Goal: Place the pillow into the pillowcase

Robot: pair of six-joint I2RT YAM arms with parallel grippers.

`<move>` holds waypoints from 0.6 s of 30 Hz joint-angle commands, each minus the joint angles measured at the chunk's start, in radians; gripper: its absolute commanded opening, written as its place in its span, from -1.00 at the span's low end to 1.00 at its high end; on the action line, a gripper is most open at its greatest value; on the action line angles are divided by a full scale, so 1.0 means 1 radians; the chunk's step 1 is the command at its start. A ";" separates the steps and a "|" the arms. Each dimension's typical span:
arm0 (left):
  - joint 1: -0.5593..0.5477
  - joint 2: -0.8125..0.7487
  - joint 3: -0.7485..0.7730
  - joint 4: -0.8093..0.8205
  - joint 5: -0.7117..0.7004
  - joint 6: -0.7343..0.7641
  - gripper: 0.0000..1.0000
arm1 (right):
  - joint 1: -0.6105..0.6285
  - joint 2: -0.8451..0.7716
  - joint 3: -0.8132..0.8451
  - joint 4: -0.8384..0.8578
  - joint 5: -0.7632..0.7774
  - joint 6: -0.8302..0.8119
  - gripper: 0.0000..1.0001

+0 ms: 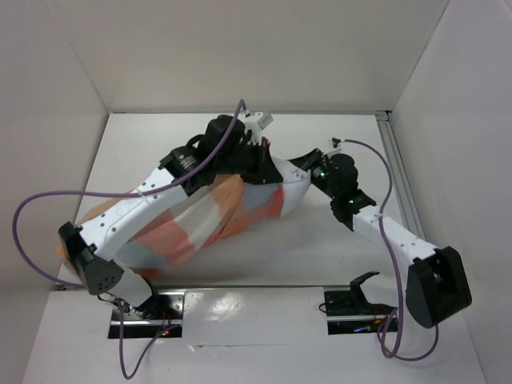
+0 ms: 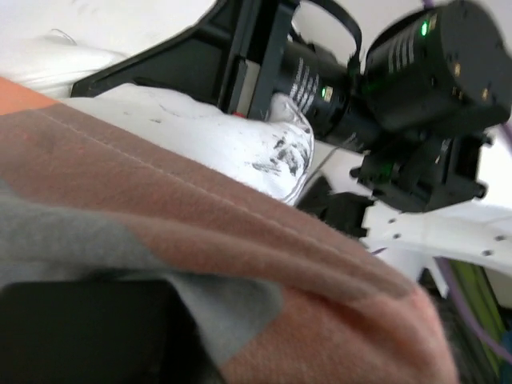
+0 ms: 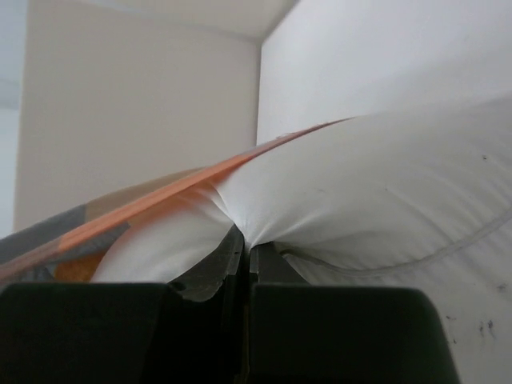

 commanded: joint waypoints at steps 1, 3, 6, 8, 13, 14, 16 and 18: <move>0.027 0.059 0.209 0.230 0.137 0.020 -1.00 | -0.045 -0.146 0.044 -0.073 0.081 -0.078 -1.00; 0.036 0.109 0.272 0.221 0.189 0.020 -1.00 | -0.067 -0.177 0.139 -0.185 0.090 -0.173 -1.00; 0.047 0.130 0.385 0.238 0.212 0.020 -1.00 | -0.067 -0.177 0.302 -0.357 0.115 -0.305 -1.00; 0.056 0.149 0.453 0.253 0.226 0.020 -1.00 | -0.067 -0.191 0.357 -0.387 0.128 -0.344 -1.00; 0.113 0.268 0.714 0.253 0.332 -0.051 -1.00 | -0.087 -0.206 0.483 -0.412 0.207 -0.418 -1.00; 0.140 0.297 0.746 0.253 0.341 -0.065 -1.00 | -0.087 -0.186 0.518 -0.421 0.217 -0.433 -1.00; 0.186 0.319 0.825 0.288 0.402 -0.129 -1.00 | -0.087 -0.145 0.644 -0.453 0.228 -0.483 -1.00; 0.222 0.330 0.836 0.366 0.470 -0.184 -1.00 | -0.087 -0.108 0.780 -0.482 0.228 -0.520 -1.00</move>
